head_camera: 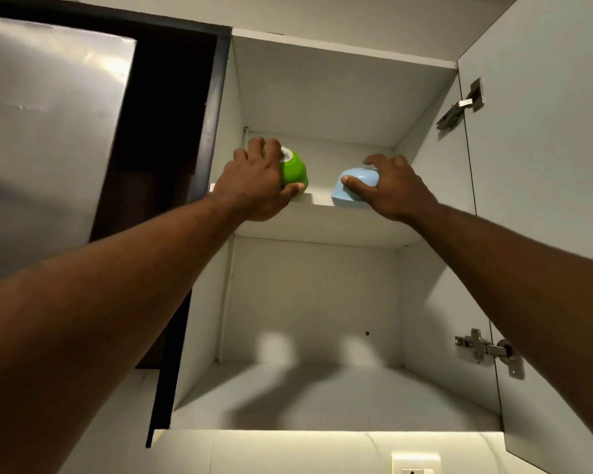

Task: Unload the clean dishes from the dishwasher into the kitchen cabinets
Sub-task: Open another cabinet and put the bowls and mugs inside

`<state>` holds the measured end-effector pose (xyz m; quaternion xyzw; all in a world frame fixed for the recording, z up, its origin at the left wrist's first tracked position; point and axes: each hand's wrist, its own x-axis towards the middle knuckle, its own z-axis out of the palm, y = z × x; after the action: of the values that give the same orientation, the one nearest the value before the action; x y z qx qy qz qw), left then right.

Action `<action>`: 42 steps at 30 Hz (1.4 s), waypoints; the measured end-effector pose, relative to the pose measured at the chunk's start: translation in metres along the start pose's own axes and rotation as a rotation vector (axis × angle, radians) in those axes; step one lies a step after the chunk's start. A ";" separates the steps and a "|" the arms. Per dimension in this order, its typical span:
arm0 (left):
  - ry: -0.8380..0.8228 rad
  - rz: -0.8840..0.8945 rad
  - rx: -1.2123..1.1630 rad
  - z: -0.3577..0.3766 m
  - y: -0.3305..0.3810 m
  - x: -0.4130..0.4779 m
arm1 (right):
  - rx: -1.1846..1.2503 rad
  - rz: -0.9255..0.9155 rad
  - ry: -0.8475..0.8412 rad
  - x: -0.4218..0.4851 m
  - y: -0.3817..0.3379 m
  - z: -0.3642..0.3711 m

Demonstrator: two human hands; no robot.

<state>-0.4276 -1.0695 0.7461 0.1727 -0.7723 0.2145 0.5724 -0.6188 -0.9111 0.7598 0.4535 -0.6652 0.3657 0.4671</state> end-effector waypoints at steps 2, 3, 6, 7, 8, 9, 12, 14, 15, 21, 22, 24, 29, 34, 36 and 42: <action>-0.036 -0.060 -0.022 0.001 -0.005 0.007 | 0.009 0.023 -0.017 0.008 -0.001 0.005; -0.064 -0.091 -0.037 0.002 -0.007 0.011 | 0.024 0.039 -0.012 0.011 -0.001 0.007; -0.158 -0.134 -0.036 0.005 -0.015 0.019 | 0.045 0.088 -0.005 0.019 -0.002 0.011; -0.182 -0.139 -0.034 0.006 -0.018 0.021 | 0.040 0.088 -0.009 0.022 -0.002 0.013; -0.200 -0.145 -0.037 0.007 -0.020 0.023 | 0.037 0.085 -0.015 0.024 -0.002 0.013; -0.214 -0.152 -0.042 0.008 -0.020 0.025 | 0.033 0.081 -0.023 0.027 -0.002 0.014; -0.247 -0.182 -0.065 0.010 -0.019 0.030 | 0.022 0.074 -0.054 0.035 0.000 0.016; -0.271 -0.202 -0.072 0.012 -0.018 0.035 | 0.003 0.066 -0.081 0.040 0.001 0.017; -0.284 -0.209 -0.077 0.013 -0.017 0.038 | -0.010 0.060 -0.097 0.042 0.001 0.018; -0.355 -0.217 -0.128 0.020 -0.016 0.051 | -0.021 0.059 -0.171 0.048 0.001 0.029; -0.362 -0.218 -0.133 0.022 -0.016 0.052 | -0.025 0.058 -0.182 0.048 0.001 0.031; -0.375 -0.221 -0.135 0.026 -0.015 0.055 | -0.021 0.059 -0.190 0.050 0.005 0.036; -0.404 -0.234 -0.149 0.040 -0.018 0.061 | -0.032 0.070 -0.243 0.054 0.009 0.046; -0.424 -0.268 -0.169 0.050 -0.023 0.068 | -0.082 0.051 -0.373 0.057 0.005 0.040; -0.454 -0.291 -0.192 0.054 -0.025 0.073 | -0.104 0.029 -0.444 0.056 0.003 0.034; -0.459 -0.355 -0.180 0.054 -0.032 0.084 | -0.267 -0.039 -0.515 0.051 -0.002 0.027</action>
<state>-0.4791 -1.1267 0.8172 0.2977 -0.8550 -0.0027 0.4246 -0.6323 -0.9495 0.8005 0.4787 -0.7952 0.1389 0.3454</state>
